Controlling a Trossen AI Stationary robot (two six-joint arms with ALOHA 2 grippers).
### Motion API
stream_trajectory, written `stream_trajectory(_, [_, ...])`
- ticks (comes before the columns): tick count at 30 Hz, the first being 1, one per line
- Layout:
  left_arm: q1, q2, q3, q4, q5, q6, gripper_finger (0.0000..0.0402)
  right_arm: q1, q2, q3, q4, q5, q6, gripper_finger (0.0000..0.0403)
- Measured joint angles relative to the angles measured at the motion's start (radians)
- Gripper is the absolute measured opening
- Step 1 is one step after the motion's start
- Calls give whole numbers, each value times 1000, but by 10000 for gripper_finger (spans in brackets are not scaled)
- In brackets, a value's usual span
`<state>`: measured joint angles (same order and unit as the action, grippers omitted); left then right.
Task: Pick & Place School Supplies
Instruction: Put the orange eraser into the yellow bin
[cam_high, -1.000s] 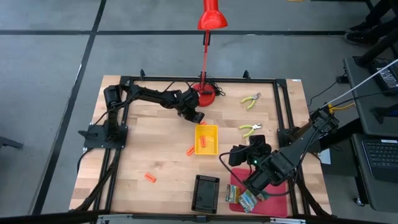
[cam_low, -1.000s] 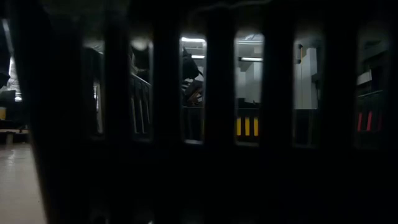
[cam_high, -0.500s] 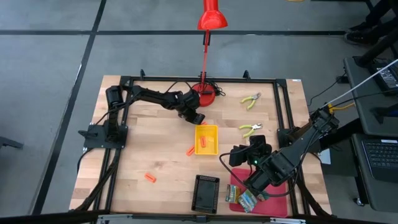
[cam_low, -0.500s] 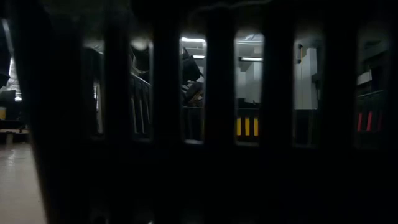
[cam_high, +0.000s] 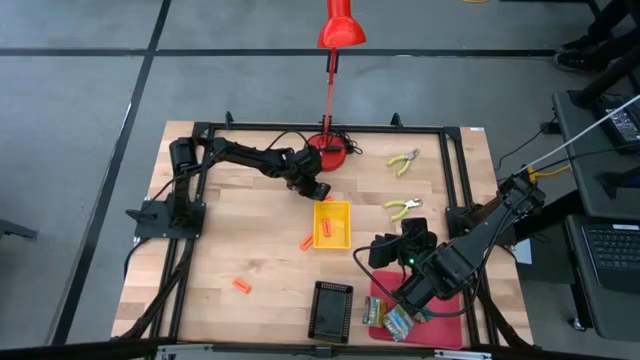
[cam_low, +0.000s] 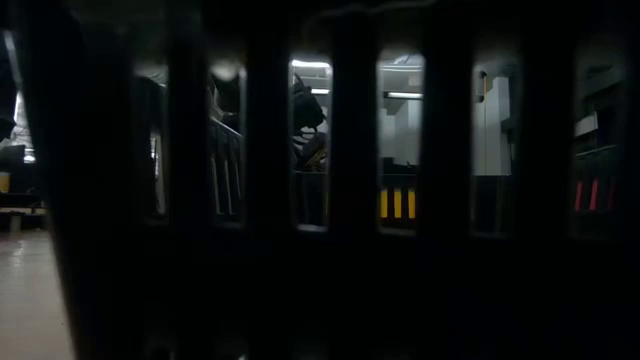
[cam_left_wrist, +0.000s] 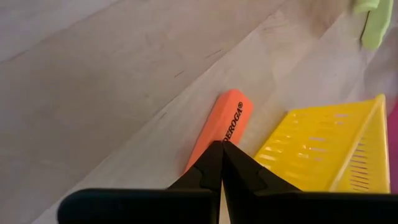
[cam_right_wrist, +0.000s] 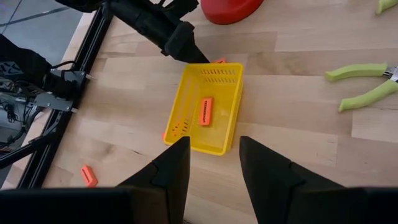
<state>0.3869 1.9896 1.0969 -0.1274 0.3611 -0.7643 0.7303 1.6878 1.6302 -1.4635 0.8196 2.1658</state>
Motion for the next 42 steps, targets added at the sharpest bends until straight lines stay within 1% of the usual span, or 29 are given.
stream_trajectory(6, [9, 0, -1, 2, -20, -1, 1, 0, 0, 0, 0, 0, 0, 143])
stream_trajectory(8, [14, -1, -1, 8, -58, -1, 1, 0, 0, 0, 0, 0, 0, 143])
stream_trajectory(9, [19, -1, -1, 10, -129, 0, 1, 0, 0, 0, 0, 0, 0, 143])
stream_trajectory(10, [33, 0, 0, 22, -111, -6, 1, 0, 0, 0, 0, 0, 0, 143])
stream_trajectory(13, [38, 0, 12, 8, -146, 0, 1, 0, 0, 0, 0, 1, 0, 143])
stream_trajectory(15, [43, 2, 29, -5, -116, 6, 1, 0, 0, 0, 0, 3, 0, 143])
stream_trajectory(20, [44, 9, 86, -64, -153, 43, 1, 0, 0, 0, -1, 3, 0, 143])
stream_trajectory(25, [45, -12, 147, -169, -152, 171, 1, 0, 0, 0, 0, 3, 0, 143])
stream_trajectory(29, [40, -58, 159, -213, -59, 272, 1, 0, 0, 0, 0, 3, 0, 143])
stream_trajectory(31, [28, -78, 161, -229, -46, 294, 2, 0, 0, 0, 0, 10, 0, 143])
stream_trajectory(33, [11, -83, 162, -243, -45, 296, 11, 0, -1, 0, -1, 19, 0, 143])
stream_trajectory(35, [-10, -82, 161, -242, -37, 295, 28, 0, -1, 0, -3, 27, 0, 143])
stream_trajectory(38, [-31, -80, 161, -229, -53, 283, 63, -1, -1, 0, -4, 29, 0, 143])
stream_trajectory(42, [-29, -74, 161, -203, -68, 228, 114, -2, -1, 0, -4, 35, 0, 143])
